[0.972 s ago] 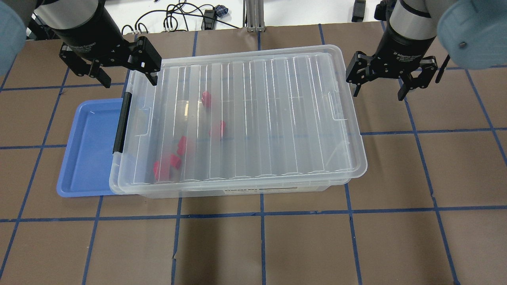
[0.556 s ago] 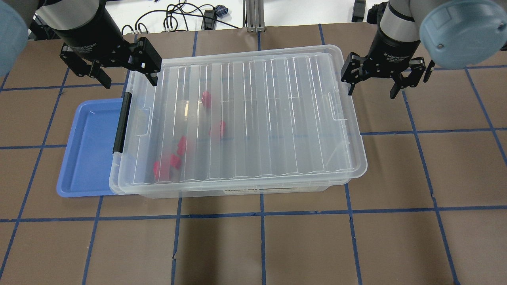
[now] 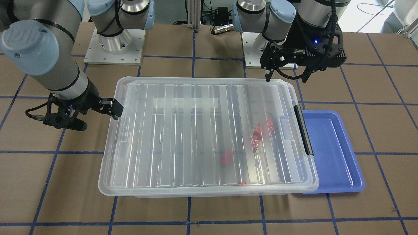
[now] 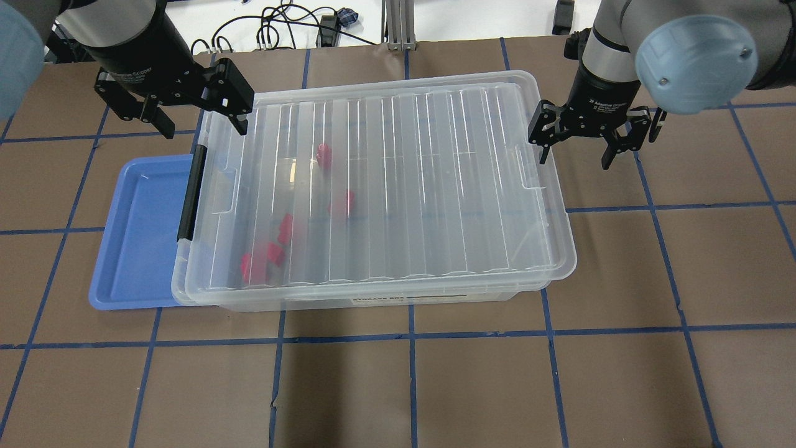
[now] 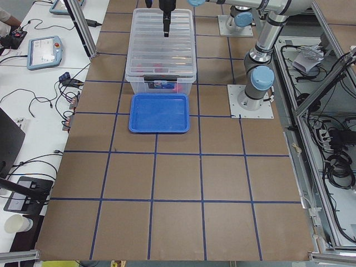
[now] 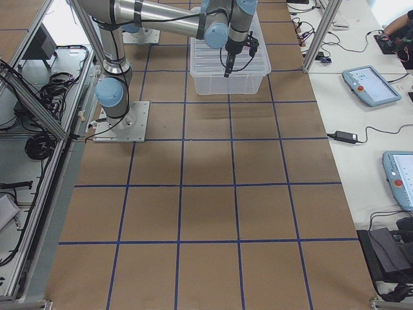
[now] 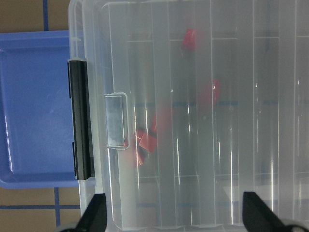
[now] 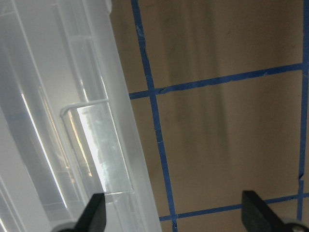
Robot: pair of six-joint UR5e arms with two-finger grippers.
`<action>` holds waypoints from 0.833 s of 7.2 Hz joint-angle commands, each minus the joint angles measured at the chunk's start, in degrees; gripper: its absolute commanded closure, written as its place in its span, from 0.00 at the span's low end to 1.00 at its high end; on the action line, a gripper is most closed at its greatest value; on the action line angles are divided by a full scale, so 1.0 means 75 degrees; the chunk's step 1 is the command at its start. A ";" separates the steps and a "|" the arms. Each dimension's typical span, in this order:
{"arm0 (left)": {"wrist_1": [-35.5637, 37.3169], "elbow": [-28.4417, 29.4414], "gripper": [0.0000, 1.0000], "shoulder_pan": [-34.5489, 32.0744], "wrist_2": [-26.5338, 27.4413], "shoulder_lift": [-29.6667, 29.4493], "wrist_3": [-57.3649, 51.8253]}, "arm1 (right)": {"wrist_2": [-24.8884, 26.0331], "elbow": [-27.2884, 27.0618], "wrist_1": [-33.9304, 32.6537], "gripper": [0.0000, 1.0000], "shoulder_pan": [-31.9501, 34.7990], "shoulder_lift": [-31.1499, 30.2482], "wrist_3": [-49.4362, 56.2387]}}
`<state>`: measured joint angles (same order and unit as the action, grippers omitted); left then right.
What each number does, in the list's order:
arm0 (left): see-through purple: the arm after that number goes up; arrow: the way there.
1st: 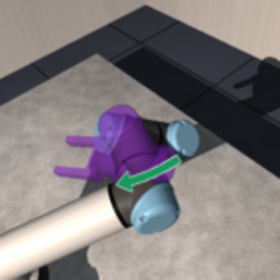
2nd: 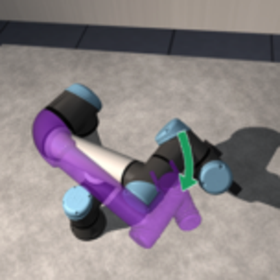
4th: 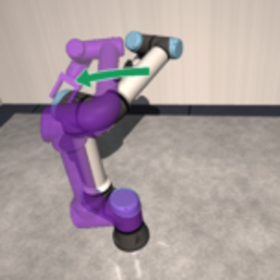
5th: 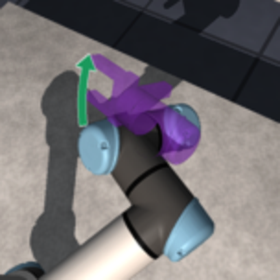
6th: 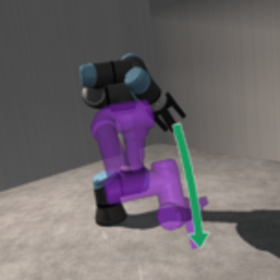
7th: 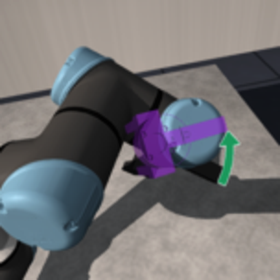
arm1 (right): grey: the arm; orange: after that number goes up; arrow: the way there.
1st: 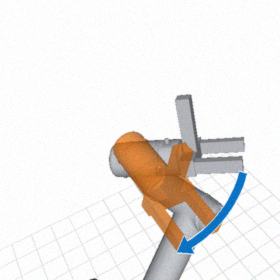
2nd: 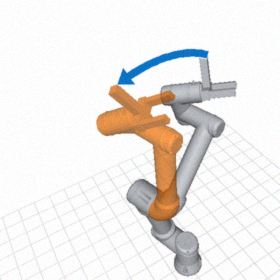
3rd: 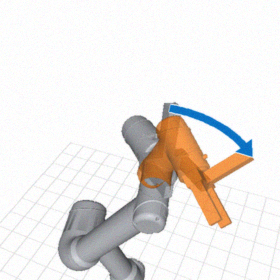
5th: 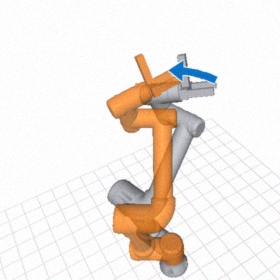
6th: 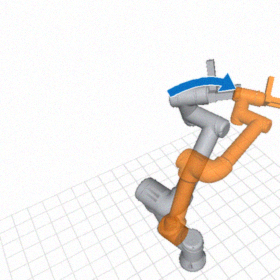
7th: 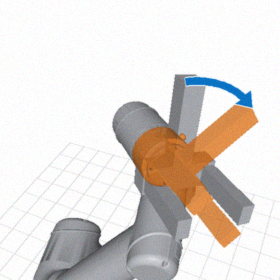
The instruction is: Place red block in blue tray from box
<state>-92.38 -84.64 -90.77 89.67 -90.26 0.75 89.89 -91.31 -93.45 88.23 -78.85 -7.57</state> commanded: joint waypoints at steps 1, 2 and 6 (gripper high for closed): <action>0.0000 0.0000 0.00 -0.0003 -0.0015 -0.0012 0.0005 | -0.0009 -0.0024 0.0014 0.00 -0.0010 0.0200 0.0013; 0.0000 0.0000 0.00 0.0008 -0.0026 -0.0001 0.0005 | -0.0009 -0.0024 0.0003 0.00 -0.0010 0.0200 0.0025; 0.0000 0.0000 0.00 0.0008 -0.0050 -0.0012 0.0005 | 0.0026 -0.0024 -0.0009 0.00 -0.0022 0.0411 0.0036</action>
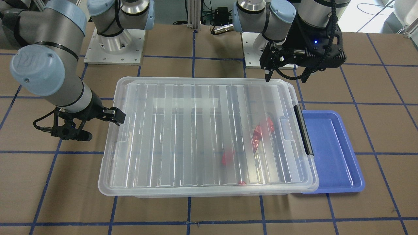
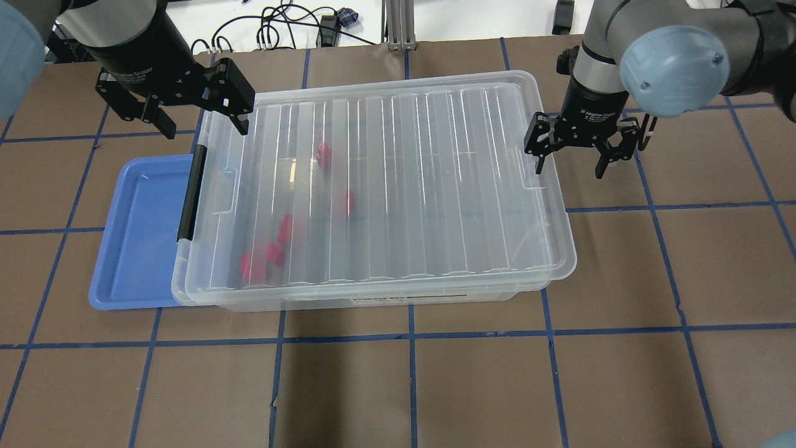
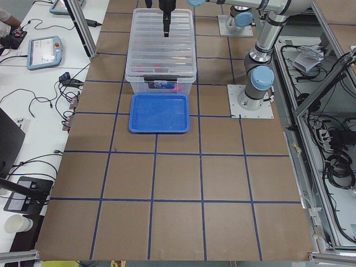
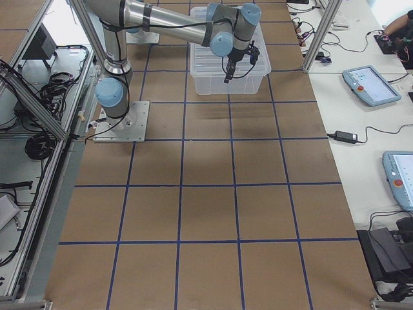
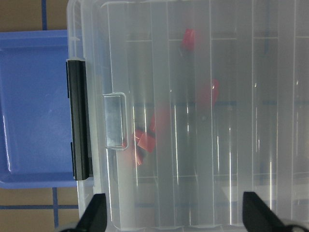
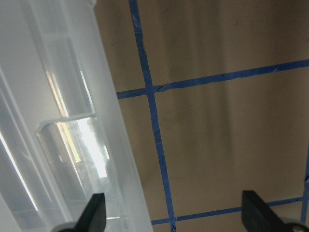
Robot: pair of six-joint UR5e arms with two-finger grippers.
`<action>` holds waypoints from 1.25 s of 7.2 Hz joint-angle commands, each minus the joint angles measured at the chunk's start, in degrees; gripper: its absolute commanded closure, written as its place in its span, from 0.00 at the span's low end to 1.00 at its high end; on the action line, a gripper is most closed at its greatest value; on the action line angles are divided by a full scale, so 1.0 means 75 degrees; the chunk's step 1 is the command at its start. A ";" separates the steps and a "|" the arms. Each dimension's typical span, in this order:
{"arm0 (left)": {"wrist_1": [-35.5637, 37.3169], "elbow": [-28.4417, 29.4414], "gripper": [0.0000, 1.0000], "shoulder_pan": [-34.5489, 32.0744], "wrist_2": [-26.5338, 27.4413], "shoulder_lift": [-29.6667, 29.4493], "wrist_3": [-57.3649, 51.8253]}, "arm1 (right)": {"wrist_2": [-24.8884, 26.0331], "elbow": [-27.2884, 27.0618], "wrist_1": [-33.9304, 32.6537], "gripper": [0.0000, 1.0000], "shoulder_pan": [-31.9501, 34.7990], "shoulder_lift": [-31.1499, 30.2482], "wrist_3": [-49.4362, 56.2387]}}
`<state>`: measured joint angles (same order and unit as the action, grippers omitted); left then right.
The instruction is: Place red block in blue tray from box
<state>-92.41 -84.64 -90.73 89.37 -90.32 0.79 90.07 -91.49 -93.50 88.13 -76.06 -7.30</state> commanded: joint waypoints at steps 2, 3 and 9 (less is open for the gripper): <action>-0.0007 0.0000 0.00 0.0004 0.0002 -0.0004 0.0000 | 0.0026 0.0000 -0.0094 0.00 -0.0020 0.0110 0.0012; -0.0007 0.0000 0.00 0.0004 0.0002 -0.0004 0.0000 | 0.0037 0.0000 -0.0095 0.00 -0.0032 0.0121 0.0012; 0.0005 0.0011 0.00 0.0004 0.0002 -0.0039 0.0012 | 0.0260 0.0012 -0.0107 0.00 -0.0745 0.0110 0.0807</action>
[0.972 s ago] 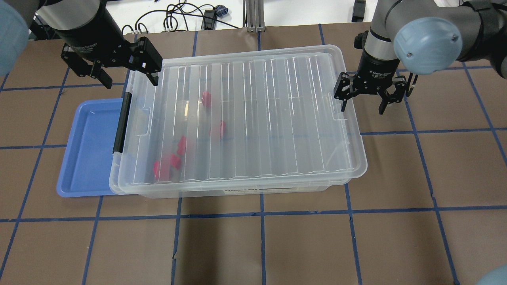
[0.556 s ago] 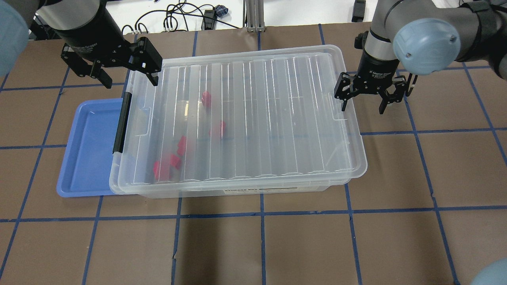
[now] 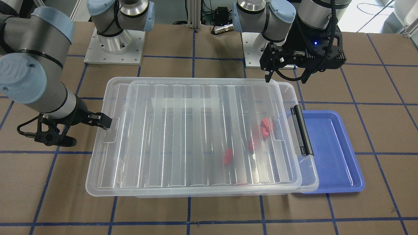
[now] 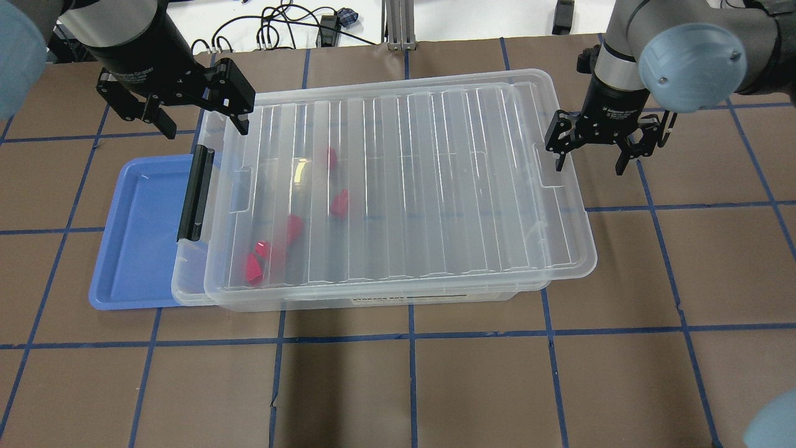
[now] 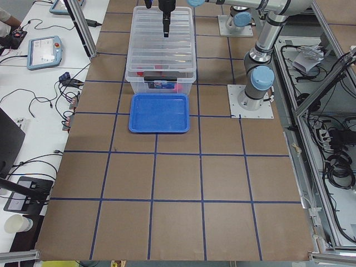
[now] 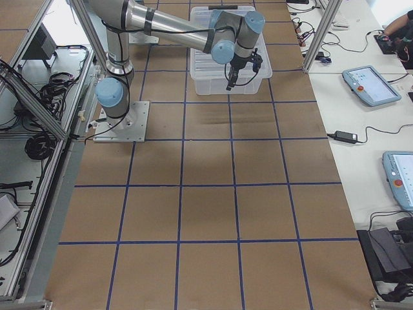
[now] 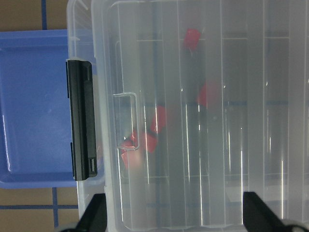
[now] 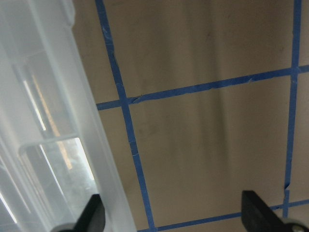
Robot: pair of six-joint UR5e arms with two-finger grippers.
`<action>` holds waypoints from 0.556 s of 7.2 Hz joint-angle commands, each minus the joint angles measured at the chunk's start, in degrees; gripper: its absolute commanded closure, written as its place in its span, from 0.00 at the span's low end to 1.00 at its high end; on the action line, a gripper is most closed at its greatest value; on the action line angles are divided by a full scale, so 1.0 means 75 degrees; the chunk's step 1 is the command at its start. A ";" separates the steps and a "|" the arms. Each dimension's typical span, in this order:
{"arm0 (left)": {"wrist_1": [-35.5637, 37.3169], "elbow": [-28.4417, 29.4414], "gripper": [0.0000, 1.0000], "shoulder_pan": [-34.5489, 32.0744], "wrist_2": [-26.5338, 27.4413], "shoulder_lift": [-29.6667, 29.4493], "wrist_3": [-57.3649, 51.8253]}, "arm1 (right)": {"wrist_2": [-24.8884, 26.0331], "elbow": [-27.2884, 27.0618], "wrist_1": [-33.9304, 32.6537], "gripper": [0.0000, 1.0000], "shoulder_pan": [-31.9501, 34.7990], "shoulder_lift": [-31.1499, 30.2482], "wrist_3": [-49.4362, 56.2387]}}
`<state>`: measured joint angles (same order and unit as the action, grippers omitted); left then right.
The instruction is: Place red block in blue tray from box
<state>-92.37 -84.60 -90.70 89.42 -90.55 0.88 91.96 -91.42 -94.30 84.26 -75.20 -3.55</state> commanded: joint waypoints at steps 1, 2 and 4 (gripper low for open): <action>0.0000 0.0007 0.00 -0.0011 -0.0005 -0.0020 0.0000 | 0.0020 0.0071 0.0000 0.00 -0.0428 -0.0005 0.0553; 0.0000 0.0007 0.00 -0.0012 0.0007 -0.0021 0.0000 | 0.0020 0.0072 0.0000 0.00 -0.0627 -0.0005 0.0845; 0.0000 -0.0005 0.00 -0.0012 0.0019 0.0026 -0.0011 | 0.0335 0.0072 -0.0024 0.00 -0.0781 -0.0005 0.1338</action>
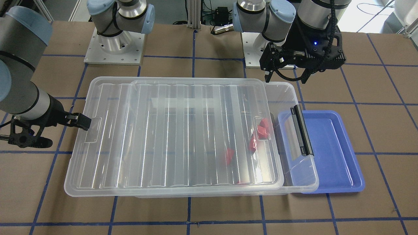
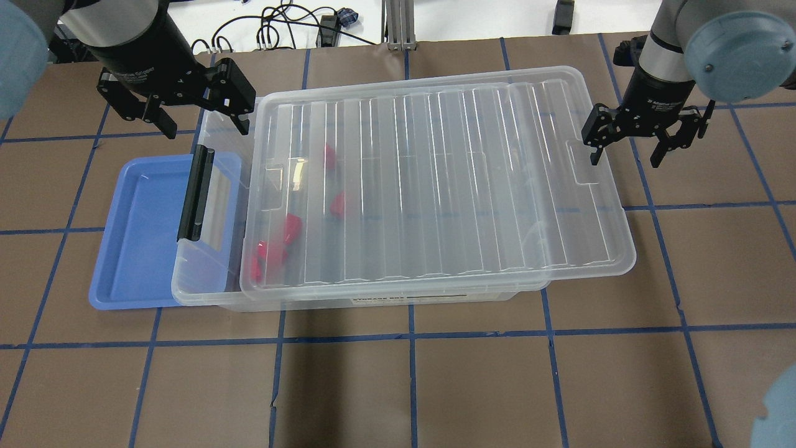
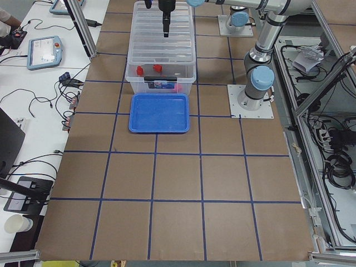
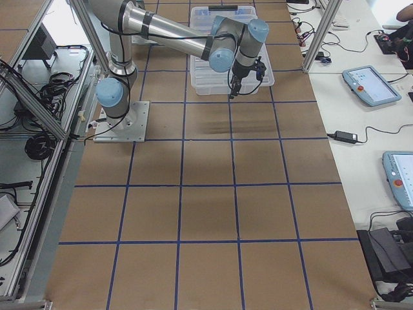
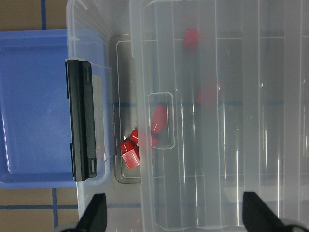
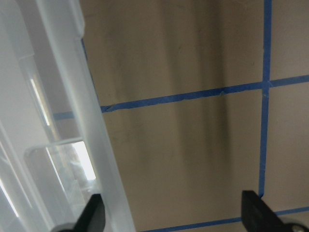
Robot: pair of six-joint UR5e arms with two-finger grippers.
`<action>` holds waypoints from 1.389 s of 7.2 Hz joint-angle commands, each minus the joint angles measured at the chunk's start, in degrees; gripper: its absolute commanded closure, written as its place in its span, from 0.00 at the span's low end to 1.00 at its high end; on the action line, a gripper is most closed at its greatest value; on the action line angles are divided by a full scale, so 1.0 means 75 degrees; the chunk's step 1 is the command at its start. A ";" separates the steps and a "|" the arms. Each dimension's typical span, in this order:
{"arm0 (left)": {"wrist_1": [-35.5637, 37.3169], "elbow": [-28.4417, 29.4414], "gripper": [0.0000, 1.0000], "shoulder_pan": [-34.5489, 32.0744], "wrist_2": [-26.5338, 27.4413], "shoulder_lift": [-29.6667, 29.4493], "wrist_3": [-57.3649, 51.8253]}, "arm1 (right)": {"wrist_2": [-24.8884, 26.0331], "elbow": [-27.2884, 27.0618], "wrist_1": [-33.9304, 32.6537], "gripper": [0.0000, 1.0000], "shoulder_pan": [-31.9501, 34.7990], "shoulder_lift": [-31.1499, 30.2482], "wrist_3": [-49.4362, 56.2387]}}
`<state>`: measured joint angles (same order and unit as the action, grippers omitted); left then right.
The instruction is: Place red block in blue tray from box
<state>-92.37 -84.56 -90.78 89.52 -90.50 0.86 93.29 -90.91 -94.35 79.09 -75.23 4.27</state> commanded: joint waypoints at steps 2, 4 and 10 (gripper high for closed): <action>-0.0035 -0.0022 0.00 -0.0013 0.0005 0.0101 -0.0021 | 0.0193 0.0004 -0.0193 0.00 -0.0348 0.0000 0.0717; -0.0035 -0.0022 0.00 -0.0013 0.0017 0.0054 -0.0009 | 0.0286 0.0016 -0.0205 0.00 -0.0595 0.0000 0.1175; -0.0046 0.0259 0.00 -0.0024 0.0029 -0.0247 0.0002 | 0.0698 0.0016 -0.0463 0.00 -0.1088 0.0000 0.2196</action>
<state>-92.56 -83.59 -90.93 89.65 -91.28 0.80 98.52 -90.80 -97.64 71.58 -75.23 19.73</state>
